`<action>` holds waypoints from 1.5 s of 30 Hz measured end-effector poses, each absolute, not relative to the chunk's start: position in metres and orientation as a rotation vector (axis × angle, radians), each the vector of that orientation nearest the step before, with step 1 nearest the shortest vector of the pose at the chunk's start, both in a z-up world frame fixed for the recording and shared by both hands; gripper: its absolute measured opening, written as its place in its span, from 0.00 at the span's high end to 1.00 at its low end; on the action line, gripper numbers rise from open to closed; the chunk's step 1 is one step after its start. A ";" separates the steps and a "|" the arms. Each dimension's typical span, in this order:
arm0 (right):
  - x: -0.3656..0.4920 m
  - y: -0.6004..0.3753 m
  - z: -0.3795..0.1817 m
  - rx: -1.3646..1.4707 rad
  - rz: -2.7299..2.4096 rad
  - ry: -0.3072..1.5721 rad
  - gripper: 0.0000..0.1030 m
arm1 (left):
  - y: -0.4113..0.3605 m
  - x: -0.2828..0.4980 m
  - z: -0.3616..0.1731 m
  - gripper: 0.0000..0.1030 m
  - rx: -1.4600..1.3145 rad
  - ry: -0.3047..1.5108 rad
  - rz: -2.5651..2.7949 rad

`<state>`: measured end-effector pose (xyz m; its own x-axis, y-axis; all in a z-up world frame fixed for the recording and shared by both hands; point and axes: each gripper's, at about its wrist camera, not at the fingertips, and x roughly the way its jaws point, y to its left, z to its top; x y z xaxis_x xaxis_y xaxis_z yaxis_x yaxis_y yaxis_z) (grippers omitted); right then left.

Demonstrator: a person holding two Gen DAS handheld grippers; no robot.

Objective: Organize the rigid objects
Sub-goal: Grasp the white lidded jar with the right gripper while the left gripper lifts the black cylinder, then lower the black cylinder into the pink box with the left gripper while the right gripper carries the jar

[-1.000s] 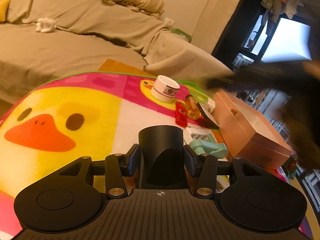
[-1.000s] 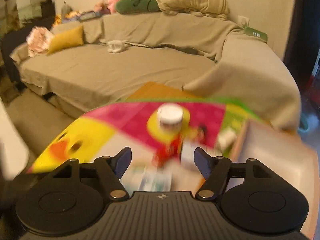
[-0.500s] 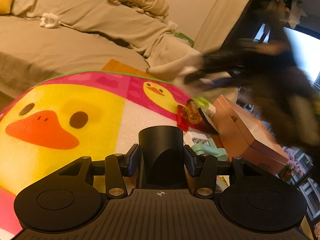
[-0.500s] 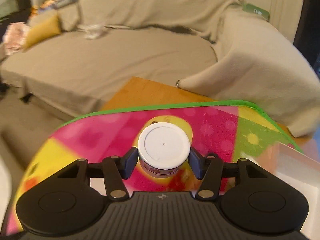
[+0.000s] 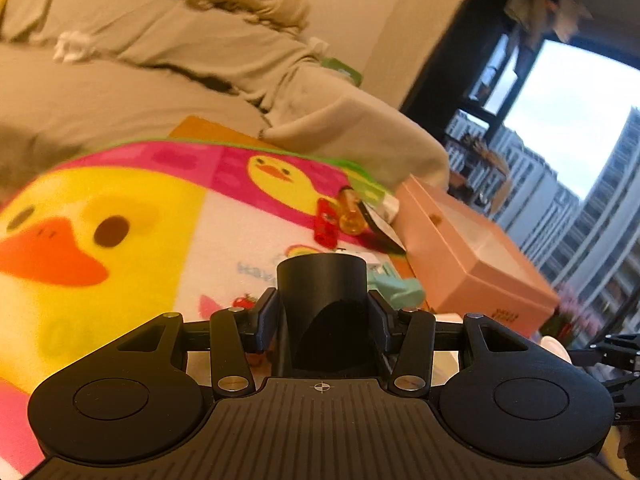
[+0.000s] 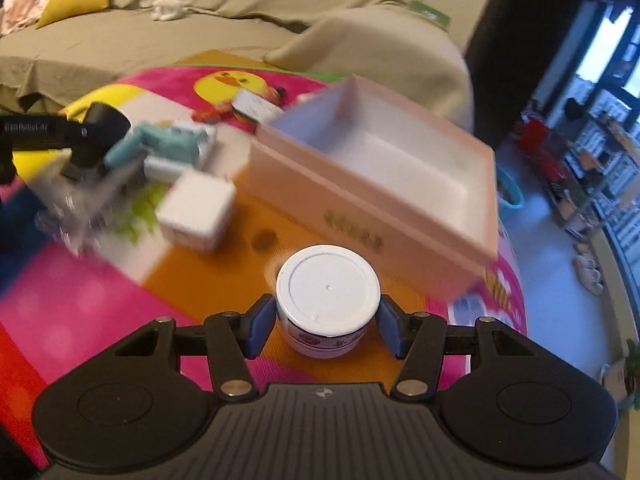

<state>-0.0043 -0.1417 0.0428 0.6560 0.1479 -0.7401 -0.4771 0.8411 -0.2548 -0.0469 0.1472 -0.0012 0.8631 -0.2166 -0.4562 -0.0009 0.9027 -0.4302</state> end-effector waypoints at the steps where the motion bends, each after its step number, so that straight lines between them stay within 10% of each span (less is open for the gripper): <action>1: -0.009 -0.147 0.038 -0.434 0.367 0.776 0.47 | 0.148 -0.047 -0.002 0.50 -0.436 0.520 -0.121; 10: -0.027 -0.184 0.014 -0.185 0.383 0.708 0.41 | 0.153 -0.042 -0.006 0.50 -0.478 0.541 -0.099; 26: -0.029 -0.178 0.052 -0.301 0.386 0.620 0.63 | 0.140 -0.071 0.018 0.50 -0.461 0.493 -0.168; 30: -0.031 -0.182 0.045 -0.269 0.373 0.612 0.27 | 0.120 -0.090 0.042 0.50 -0.389 0.473 -0.259; 32: -0.035 -0.185 0.038 -0.258 0.357 0.602 0.25 | 0.104 -0.097 0.050 0.50 -0.365 0.478 -0.340; 36: -0.029 -0.190 0.024 -0.241 0.335 0.654 0.46 | 0.062 -0.092 0.048 0.50 -0.275 0.573 -0.418; 45: -0.028 -0.194 0.045 -0.233 0.352 0.652 0.51 | 0.016 -0.078 0.020 0.50 -0.142 0.728 -0.416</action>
<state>-0.0281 -0.1941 0.0446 0.7392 0.2452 -0.6272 -0.3896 0.9154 -0.1013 -0.0781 0.0163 0.0197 0.6695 -0.4162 -0.6153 0.3186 0.9091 -0.2682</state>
